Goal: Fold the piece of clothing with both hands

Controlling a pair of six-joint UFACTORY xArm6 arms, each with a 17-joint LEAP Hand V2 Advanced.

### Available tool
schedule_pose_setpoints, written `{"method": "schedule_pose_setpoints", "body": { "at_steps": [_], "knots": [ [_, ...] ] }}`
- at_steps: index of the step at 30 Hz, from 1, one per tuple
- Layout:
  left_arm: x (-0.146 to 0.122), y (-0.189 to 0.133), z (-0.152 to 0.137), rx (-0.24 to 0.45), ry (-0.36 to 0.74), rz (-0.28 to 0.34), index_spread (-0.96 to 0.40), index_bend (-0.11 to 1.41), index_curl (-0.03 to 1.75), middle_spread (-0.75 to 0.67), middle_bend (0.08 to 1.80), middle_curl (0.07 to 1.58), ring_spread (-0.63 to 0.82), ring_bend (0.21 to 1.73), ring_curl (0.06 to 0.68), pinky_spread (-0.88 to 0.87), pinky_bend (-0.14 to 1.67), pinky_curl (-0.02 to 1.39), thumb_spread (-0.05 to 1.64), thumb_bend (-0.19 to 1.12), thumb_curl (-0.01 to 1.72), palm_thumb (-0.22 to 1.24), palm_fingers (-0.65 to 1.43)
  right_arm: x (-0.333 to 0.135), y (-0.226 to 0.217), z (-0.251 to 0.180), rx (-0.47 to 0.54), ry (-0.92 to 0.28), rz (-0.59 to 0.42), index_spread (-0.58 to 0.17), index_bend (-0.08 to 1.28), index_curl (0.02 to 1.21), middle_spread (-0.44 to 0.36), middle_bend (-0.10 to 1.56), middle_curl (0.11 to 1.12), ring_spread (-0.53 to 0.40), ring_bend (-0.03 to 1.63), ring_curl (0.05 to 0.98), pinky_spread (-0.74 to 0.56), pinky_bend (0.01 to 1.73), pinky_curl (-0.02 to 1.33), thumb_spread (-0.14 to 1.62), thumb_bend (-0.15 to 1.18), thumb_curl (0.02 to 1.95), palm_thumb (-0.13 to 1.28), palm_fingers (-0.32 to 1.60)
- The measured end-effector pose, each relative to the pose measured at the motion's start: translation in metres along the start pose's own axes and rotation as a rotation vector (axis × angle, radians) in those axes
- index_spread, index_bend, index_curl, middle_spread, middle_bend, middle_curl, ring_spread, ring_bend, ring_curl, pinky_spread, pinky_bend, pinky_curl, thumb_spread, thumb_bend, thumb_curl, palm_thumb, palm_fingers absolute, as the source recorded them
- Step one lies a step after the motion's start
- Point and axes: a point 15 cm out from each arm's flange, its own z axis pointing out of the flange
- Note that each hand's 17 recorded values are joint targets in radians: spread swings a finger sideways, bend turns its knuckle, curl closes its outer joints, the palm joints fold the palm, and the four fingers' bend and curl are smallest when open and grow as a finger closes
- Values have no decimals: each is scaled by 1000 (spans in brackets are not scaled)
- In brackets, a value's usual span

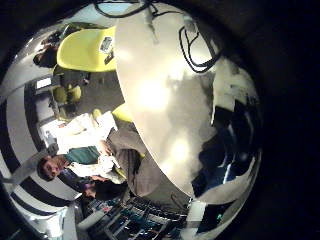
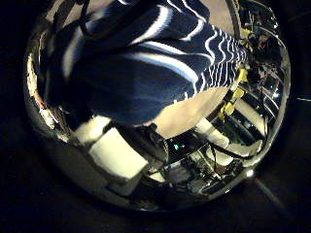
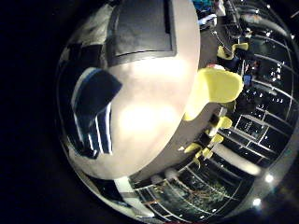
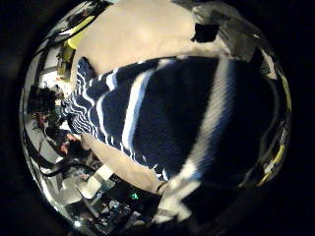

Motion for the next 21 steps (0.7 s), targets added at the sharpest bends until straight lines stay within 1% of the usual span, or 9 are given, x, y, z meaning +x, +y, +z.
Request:
{"method": "schedule_pose_setpoints", "body": {
  "at_steps": [3, 6, 8, 10, 12, 16, 19, 20, 21],
  "knots": [
    [-14, -8, -20, 88, 25, -40, -273, 134, 1123, -326, 230, 945, -310, 1164, 445, -520, 1131, 690, 1167, -17, 483, 556, 133, 10, 1, -12, 28, -46, 12, -432, 333, 632, -226, 557, 607, -109, 983, 578, 67, 847, 820, 1271, -41, 450, 621, -59],
    [-24, -3, -45, 145, 34, -59, -222, 154, 1031, -210, 214, 890, -242, 1106, 426, -470, 1059, 676, 1168, -20, 471, 543, 109, 17, 4, -32, 73, -96, 13, -424, 273, 562, -178, 476, 541, 10, 825, 499, 239, 754, 744, 1254, -39, 423, 526, -57],
    [-24, 4, -56, 164, 38, -60, -192, 166, 981, -143, 202, 852, -202, 1068, 412, -434, 1017, 668, 1170, -18, 464, 542, 102, 24, 6, -42, 96, -124, 20, -426, 252, 539, -169, 449, 518, 42, 786, 473, 292, 719, 714, 1250, -30, 419, 510, -34],
    [-22, 12, -63, 173, 42, -54, -167, 175, 935, -89, 204, 818, -170, 1036, 399, -395, 959, 654, 1170, -17, 459, 542, 102, 30, 9, -55, 123, -152, 26, -420, 242, 510, -150, 419, 490, 76, 743, 439, 356, 656, 662, 1242, -25, 411, 488, 15],
    [-17, 19, -71, 184, 46, -40, -145, 177, 893, -48, 204, 785, -139, 1008, 387, -359, 908, 643, 1169, -19, 453, 539, 106, 42, 15, -64, 138, -164, 33, -416, 242, 489, -140, 399, 469, 81, 719, 415, 393, 606, 623, 1239, -22, 406, 480, 63],
    [-11, 37, -70, 176, 57, -18, -114, 178, 822, 9, 199, 727, -103, 968, 367, -296, 836, 622, 1172, -20, 441, 535, 127, 42, 20, -72, 145, -160, 12, -401, 214, 463, -146, 391, 446, 76, 692, 387, 415, 517, 562, 1229, -23, 398, 465, 116],
    [-2, 53, -59, 152, 76, 4, -99, 185, 779, 33, 203, 693, -82, 939, 356, -248, 779, 607, 1174, -18, 432, 537, 137, 37, 31, -53, 79, -173, -4, -388, 184, 445, -156, 381, 432, 78, 668, 371, 419, 479, 533, 1216, -27, 387, 449, 121],
    [2, 59, -54, 145, 82, 12, -97, 185, 772, 36, 203, 687, -79, 935, 354, -241, 773, 606, 1174, -17, 431, 537, 141, 34, 36, -44, 50, -180, -9, -382, 176, 437, -142, 371, 427, 81, 656, 366, 421, 476, 526, 1207, -32, 380, 435, 118],
    [7, 62, -50, 140, 89, 18, -93, 181, 757, 42, 200, 675, -75, 929, 351, -230, 763, 602, 1174, -17, 428, 537, 146, 31, 41, -33, 19, -186, -13, -373, 171, 428, -104, 365, 423, 87, 650, 361, 419, 466, 516, 1201, -34, 374, 421, 119]
  ]
}}
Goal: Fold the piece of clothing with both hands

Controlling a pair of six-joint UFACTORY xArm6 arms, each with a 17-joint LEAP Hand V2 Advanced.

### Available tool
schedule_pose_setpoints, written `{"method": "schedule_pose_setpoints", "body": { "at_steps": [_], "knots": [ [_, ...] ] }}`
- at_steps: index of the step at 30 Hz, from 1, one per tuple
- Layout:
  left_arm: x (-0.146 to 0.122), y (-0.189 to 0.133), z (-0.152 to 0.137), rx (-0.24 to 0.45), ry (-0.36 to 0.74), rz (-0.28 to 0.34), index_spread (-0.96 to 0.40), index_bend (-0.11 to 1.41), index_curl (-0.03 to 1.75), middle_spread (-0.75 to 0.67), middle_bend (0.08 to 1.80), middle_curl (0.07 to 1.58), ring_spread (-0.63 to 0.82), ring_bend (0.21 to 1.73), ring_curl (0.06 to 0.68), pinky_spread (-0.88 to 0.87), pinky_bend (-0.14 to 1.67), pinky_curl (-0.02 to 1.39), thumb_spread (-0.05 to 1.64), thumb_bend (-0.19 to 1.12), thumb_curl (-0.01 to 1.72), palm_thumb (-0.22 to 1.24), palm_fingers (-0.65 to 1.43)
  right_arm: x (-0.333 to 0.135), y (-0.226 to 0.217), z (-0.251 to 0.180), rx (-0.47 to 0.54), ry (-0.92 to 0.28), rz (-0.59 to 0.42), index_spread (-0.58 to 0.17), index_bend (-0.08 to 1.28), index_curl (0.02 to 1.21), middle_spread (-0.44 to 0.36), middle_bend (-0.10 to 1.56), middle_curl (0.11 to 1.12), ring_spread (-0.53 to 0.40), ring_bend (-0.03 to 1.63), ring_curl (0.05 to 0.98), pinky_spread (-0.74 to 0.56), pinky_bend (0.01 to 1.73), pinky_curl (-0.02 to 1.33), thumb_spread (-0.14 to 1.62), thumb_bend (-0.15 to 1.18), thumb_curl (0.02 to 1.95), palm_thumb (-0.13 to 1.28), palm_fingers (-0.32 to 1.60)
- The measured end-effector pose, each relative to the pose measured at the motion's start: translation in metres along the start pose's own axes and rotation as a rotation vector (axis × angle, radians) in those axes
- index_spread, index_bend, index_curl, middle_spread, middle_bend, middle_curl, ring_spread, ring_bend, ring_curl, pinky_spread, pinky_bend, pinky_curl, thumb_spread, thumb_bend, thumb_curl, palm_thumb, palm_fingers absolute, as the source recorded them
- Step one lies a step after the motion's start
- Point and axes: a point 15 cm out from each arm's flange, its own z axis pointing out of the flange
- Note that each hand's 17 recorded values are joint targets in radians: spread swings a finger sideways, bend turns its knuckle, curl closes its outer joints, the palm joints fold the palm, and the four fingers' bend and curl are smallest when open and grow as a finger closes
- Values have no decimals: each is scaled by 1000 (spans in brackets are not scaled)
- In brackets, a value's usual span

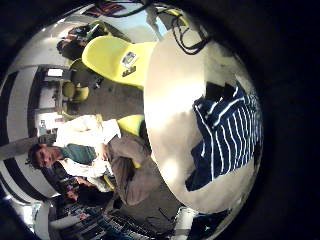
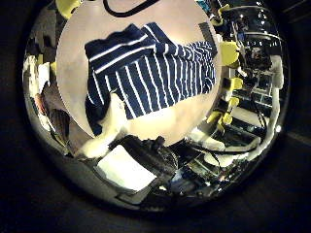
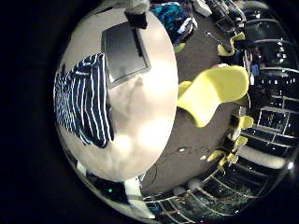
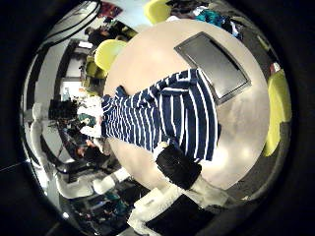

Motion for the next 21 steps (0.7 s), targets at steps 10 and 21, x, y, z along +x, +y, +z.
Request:
{"method": "schedule_pose_setpoints", "body": {
  "at_steps": [10, 21],
  "knots": [
    [23, 18, 42, -22, 8, 33, -73, 181, 651, 63, 196, 590, -50, 877, 326, -166, 686, 578, 1173, -18, 411, 537, 188, -26, 5, 89, -175, -30, -3, -263, 145, 350, 51, 315, 388, 185, 632, 323, 448, 506, 468, 1087, -37, 313, 249, 151],
    [21, 23, 40, -20, 8, 30, -56, 184, 574, 60, 197, 533, -46, 846, 309, -130, 617, 557, 1178, -16, 400, 544, 217, -49, 15, 125, -293, -17, -25, -200, 119, 280, 71, 311, 376, 143, 795, 333, 437, 641, 459, 1029, -22, 307, 253, 330]
  ]
}}
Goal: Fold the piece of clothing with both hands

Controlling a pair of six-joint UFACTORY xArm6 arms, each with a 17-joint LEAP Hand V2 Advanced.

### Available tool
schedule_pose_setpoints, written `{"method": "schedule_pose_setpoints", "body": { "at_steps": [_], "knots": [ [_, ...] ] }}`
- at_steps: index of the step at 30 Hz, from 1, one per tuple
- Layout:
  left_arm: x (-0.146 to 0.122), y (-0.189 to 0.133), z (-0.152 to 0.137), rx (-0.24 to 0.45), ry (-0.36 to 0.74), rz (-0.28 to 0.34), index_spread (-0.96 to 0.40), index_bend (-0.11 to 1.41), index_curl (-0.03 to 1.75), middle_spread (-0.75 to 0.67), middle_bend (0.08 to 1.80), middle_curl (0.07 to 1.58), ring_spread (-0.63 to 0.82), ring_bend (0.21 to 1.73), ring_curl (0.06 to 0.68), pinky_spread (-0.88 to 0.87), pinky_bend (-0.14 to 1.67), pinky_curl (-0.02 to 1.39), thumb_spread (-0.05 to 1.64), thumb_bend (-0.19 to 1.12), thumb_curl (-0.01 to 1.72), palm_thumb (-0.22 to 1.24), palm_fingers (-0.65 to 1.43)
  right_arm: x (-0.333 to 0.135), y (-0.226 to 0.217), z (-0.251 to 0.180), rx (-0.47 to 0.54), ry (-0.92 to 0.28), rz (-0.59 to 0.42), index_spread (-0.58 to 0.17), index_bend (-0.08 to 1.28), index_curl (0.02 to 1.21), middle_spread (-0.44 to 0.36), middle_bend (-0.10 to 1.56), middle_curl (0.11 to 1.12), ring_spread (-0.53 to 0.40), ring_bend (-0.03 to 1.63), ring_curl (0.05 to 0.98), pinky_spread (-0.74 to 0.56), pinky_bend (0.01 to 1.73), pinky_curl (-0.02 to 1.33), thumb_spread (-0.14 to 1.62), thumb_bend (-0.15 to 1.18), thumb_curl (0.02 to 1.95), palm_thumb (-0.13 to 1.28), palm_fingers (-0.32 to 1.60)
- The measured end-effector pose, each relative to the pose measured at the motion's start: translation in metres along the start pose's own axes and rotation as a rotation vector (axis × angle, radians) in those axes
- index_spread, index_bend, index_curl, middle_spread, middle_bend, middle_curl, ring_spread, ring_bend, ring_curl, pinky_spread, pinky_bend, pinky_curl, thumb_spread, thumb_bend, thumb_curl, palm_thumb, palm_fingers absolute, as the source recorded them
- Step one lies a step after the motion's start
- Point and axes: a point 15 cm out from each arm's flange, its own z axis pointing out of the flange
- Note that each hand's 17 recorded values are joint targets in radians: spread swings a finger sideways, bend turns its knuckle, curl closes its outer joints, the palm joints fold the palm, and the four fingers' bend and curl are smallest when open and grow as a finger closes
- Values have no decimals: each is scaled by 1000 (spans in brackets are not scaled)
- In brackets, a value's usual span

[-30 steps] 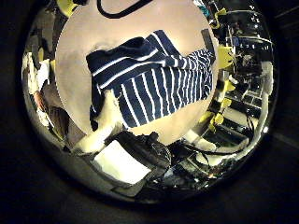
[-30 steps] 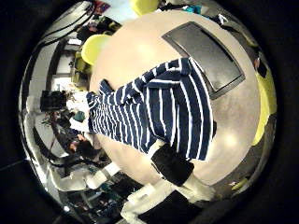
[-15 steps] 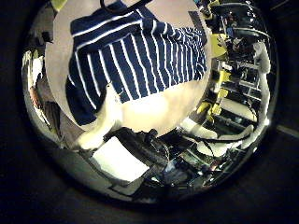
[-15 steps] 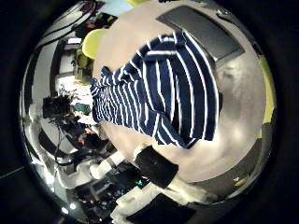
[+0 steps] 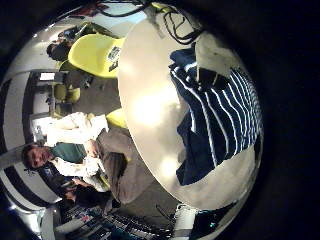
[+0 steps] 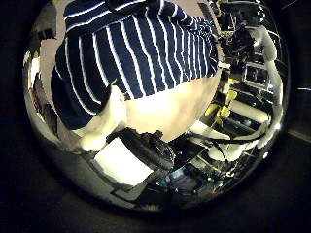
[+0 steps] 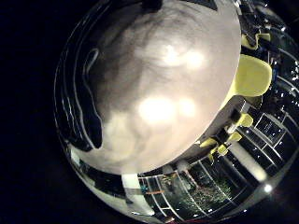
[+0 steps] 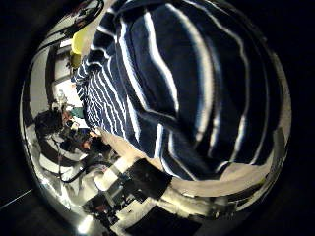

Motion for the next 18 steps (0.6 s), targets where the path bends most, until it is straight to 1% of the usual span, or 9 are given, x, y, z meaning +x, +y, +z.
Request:
{"method": "schedule_pose_setpoints", "body": {
  "at_steps": [4, 6, 7, 8, 10, 12, 14, 15, 18],
  "knots": [
    [2, 1, 1, -7, -1, 1, -52, 183, 554, 59, 196, 516, -46, 835, 304, -125, 602, 550, 1179, -17, 397, 546, 229, 2, 12, 10, -68, 14, -4, -229, 154, 259, -19, 384, 395, -27, 976, 365, 275, 729, 469, 1044, 0, 328, 340, 601],
    [3, 1, 1, -8, -1, 4, -51, 182, 545, 59, 195, 508, -46, 830, 302, -123, 599, 548, 1180, -17, 396, 546, 234, 11, 21, 15, -114, 46, -5, -261, 200, 270, -86, 503, 438, -124, 1032, 386, 73, 849, 498, 1057, 13, 346, 415, 956],
    [3, 1, 0, -6, 0, 3, -51, 181, 541, 59, 196, 505, -46, 829, 301, -123, 596, 547, 1180, -17, 395, 546, 237, 13, 25, 17, -133, 59, -6, -272, 190, 274, -106, 513, 442, -155, 1036, 384, -6, 858, 489, 1060, 4, 350, 427, 964],
    [2, 1, 1, -6, 0, 2, -51, 181, 536, 58, 196, 502, -46, 827, 301, -122, 594, 546, 1180, -17, 394, 546, 239, 14, 28, 19, -148, 69, -10, -292, 228, 296, -121, 603, 479, -179, 1061, 402, -103, 864, 497, 1066, 13, 359, 467, 1154],
    [1, 1, 2, -9, 1, 2, -50, 182, 529, 58, 196, 496, -49, 824, 300, -121, 586, 545, 1181, -17, 393, 548, 241, 12, 32, 20, -173, 75, -16, -323, 346, 369, -141, 727, 538, -200, 1093, 440, -250, 901, 530, 1076, 23, 382, 547, 1298],
    [3, 1, 2, -9, 1, 4, -50, 182, 522, 53, 196, 491, -52, 822, 299, -119, 574, 541, 1182, -17, 392, 549, 245, 13, 37, 21, -189, 73, -19, -340, 440, 413, -149, 821, 572, -206, 1103, 454, -285, 917, 540, 1078, 33, 397, 600, 1359],
    [3, 0, 3, -10, 1, 4, -49, 181, 517, 52, 196, 486, -53, 824, 299, -119, 568, 539, 1182, -17, 392, 549, 249, 16, 38, 21, -193, 70, -16, -349, 608, 483, -153, 907, 609, -208, 1137, 474, -284, 994, 570, 1085, 71, 428, 712, 1417],
    [3, 0, 3, -9, 1, 4, -49, 181, 512, 50, 196, 482, -54, 822, 299, -118, 565, 537, 1182, -17, 391, 550, 252, 17, 38, 21, -193, 70, -14, -348, 702, 530, -151, 969, 634, -211, 1171, 490, -277, 1047, 594, 1085, 82, 444, 766, 1384],
    [5, 3, 11, -24, 3, 7, -58, 181, 504, 50, 198, 477, -56, 820, 298, -118, 558, 534, 1183, -17, 390, 550, 258, 25, 39, 15, -173, 63, 1, -339, 829, 597, -150, 1065, 672, -211, 1232, 522, -266, 1127, 635, 1088, 120, 481, 878, 1326]
  ]
}}
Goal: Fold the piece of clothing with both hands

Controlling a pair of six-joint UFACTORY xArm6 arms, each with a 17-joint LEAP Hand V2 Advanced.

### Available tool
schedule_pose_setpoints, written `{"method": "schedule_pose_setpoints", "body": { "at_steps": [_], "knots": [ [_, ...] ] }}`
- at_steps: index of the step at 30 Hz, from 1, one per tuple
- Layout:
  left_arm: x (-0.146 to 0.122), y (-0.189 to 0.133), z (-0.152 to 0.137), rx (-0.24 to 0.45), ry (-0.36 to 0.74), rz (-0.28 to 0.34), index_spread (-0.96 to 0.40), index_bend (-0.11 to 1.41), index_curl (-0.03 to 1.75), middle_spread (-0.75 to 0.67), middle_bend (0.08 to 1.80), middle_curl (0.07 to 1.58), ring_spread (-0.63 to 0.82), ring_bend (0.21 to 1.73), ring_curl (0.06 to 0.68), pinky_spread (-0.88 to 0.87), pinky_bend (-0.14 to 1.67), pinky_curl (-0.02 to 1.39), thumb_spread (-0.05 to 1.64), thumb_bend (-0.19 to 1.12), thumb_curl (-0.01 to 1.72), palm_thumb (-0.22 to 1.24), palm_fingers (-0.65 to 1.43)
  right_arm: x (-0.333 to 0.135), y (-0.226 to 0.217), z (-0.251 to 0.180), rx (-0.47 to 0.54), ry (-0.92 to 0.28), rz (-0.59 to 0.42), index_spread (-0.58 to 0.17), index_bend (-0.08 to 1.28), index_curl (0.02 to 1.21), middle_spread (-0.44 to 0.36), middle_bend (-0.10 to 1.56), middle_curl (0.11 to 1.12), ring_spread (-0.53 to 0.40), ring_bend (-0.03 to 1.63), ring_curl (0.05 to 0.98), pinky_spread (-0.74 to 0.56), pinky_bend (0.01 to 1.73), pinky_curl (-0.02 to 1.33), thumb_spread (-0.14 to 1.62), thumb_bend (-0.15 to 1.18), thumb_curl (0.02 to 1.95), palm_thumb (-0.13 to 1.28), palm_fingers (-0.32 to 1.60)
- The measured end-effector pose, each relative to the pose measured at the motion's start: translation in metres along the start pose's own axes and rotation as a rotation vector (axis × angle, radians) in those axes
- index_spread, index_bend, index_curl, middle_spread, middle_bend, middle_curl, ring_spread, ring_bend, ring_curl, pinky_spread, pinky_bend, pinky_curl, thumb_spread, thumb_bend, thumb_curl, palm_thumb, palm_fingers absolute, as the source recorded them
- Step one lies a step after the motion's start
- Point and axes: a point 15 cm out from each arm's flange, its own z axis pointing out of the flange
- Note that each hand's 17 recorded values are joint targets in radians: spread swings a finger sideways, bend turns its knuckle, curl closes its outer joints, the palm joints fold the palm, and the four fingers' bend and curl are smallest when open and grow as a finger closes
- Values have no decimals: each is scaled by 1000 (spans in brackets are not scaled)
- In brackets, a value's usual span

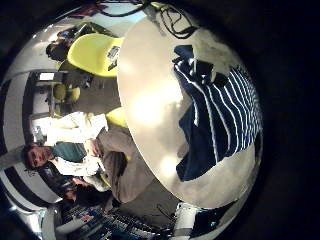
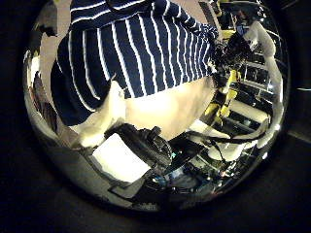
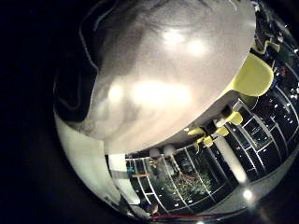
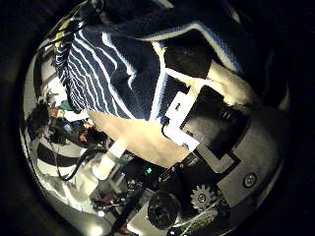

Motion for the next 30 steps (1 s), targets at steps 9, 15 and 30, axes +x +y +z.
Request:
{"method": "schedule_pose_setpoints", "body": {
  "at_steps": [9, 15, 30],
  "knots": [
    [9, 11, 50, -32, 23, 3, -54, 185, 483, 47, 195, 457, -50, 800, 291, -107, 535, 527, 1185, -17, 390, 545, 263, 61, 29, -16, 51, -59, 86, -297, 1019, 720, -132, 1249, 731, -207, 1367, 604, -221, 1261, 760, 1092, 110, 585, 984, 1159],
    [24, 15, 77, -39, 57, 5, -50, 182, 472, 48, 198, 449, -47, 790, 287, -102, 524, 522, 1193, -16, 387, 546, 271, 84, 48, -32, 97, -77, 98, -285, 1043, 745, -120, 1288, 733, -205, 1391, 625, -206, 1263, 807, 1105, 85, 630, 1000, 1126],
    [32, 28, 45, 6, 69, 41, -67, 188, 458, 24, 198, 441, -74, 790, 285, -146, 542, 526, 1208, -16, 380, 557, 326, 10, 93, -154, 381, -86, -22, -270, 1077, 767, -107, 1319, 719, -202, 1394, 645, -195, 1225, 890, 1095, 29, 729, 1025, 1134]
  ]
}}
